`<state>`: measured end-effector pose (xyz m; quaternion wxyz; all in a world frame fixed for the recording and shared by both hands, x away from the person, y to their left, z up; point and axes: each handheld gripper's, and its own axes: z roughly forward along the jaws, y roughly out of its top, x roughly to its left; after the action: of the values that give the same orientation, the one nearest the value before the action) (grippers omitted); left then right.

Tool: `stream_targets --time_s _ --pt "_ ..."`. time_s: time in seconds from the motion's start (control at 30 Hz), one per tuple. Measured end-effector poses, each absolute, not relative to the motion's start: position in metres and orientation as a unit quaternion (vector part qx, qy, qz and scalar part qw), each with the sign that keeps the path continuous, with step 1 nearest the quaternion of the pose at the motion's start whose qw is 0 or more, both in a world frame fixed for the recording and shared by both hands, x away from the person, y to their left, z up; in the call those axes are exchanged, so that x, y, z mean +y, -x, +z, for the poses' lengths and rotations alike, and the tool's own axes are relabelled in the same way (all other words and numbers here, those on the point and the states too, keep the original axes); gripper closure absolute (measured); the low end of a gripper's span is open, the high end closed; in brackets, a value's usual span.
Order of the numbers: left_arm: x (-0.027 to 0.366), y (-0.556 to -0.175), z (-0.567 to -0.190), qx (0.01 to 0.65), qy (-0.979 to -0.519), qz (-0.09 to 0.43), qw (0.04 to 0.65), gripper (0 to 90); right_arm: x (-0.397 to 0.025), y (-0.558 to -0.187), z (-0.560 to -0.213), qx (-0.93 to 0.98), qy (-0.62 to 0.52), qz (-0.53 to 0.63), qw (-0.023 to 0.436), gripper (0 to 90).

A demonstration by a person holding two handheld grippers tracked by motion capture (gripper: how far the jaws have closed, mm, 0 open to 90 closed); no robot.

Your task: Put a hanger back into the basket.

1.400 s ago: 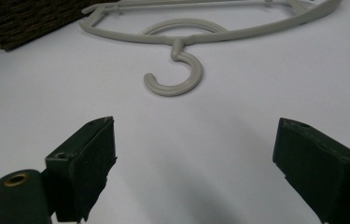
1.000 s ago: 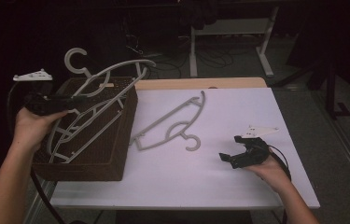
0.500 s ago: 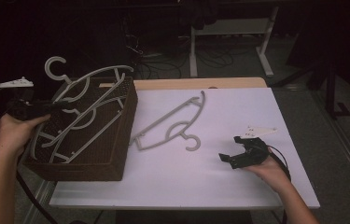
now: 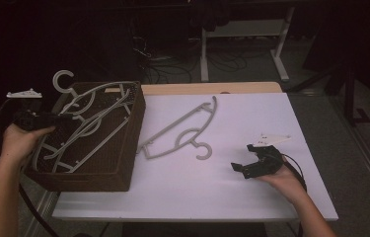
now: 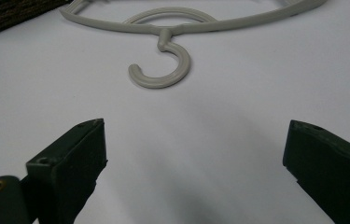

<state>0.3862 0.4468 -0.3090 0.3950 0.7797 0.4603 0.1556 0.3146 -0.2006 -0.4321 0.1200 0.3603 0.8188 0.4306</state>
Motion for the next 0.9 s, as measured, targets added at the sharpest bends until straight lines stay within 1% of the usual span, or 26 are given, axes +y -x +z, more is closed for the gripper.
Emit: stream_targets --time_s 0.07,0.2,0.33,0.53,0.57,0.6,0.63,0.67,0.7,0.9 --pt "0.451 -0.387 -0.312 0.466 -0.775 0.148 0.400 79.8 -0.201 -0.315 -0.433 0.819 -0.360 0.429 0.120 5.6" --pt "0.458 -0.388 -0.324 0.467 -0.782 0.126 0.394 79.7 -0.200 -0.315 -0.433 0.820 -0.360 0.430 0.119 5.6" --pt "0.453 -0.393 -0.330 0.465 -0.790 0.115 0.382 79.7 -0.200 -0.316 -0.434 0.820 -0.362 0.428 0.118 5.6" --pt "0.446 -0.398 -0.355 0.484 -0.791 0.089 0.363 79.0 -0.201 -0.316 -0.433 0.820 -0.360 0.428 0.119 5.6" --pt "0.444 -0.398 -0.357 0.486 -0.793 0.108 0.351 75.9 -0.201 -0.316 -0.433 0.820 -0.360 0.429 0.119 5.6" --pt "0.441 -0.397 -0.356 0.488 -0.790 0.130 0.347 62.1 -0.201 -0.316 -0.433 0.820 -0.360 0.429 0.119 5.6" --pt "0.440 -0.396 -0.353 0.487 -0.786 0.140 0.354 50.9 -0.201 -0.316 -0.433 0.820 -0.359 0.429 0.119 5.6" --pt "0.440 -0.395 -0.350 0.488 -0.780 0.145 0.364 45.4 -0.201 -0.316 -0.433 0.820 -0.359 0.430 0.118 5.6" --pt "0.440 -0.395 -0.346 0.488 -0.776 0.152 0.370 45.4 -0.201 -0.316 -0.433 0.820 -0.359 0.430 0.118 5.6" --pt "0.427 -0.390 -0.327 0.458 -0.774 0.164 0.405 30.3 -0.200 -0.316 -0.432 0.820 -0.358 0.431 0.119 5.6"
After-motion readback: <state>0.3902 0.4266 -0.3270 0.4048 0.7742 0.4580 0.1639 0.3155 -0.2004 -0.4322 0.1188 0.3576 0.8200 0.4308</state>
